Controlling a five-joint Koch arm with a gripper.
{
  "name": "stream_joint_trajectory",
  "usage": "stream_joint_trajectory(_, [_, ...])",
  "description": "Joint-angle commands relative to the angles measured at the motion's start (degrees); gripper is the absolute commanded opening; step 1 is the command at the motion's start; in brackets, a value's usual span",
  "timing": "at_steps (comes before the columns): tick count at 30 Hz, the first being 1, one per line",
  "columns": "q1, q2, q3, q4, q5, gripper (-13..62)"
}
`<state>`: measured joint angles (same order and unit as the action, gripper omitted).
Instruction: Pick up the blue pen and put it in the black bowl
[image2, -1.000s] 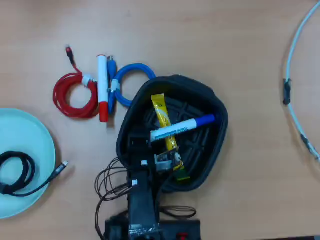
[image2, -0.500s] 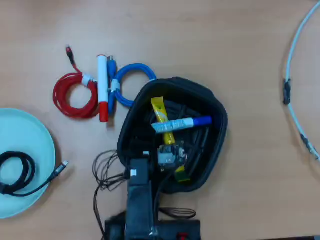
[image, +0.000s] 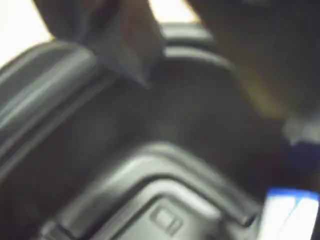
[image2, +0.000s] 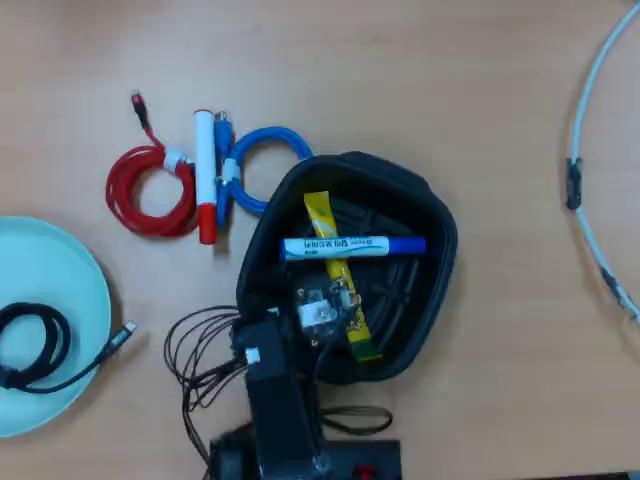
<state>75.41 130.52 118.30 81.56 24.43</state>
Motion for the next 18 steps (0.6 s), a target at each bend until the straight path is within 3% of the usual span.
stream_joint_trajectory(1, [-2.5, 5.4, -8.3, 4.1, 2.6, 29.0])
stream_joint_trajectory(6, [-10.2, 5.4, -13.6, 6.7, 4.4, 29.0])
stream_joint_trajectory(18, [-19.6, 4.1, -9.4, 3.1, 7.2, 29.0])
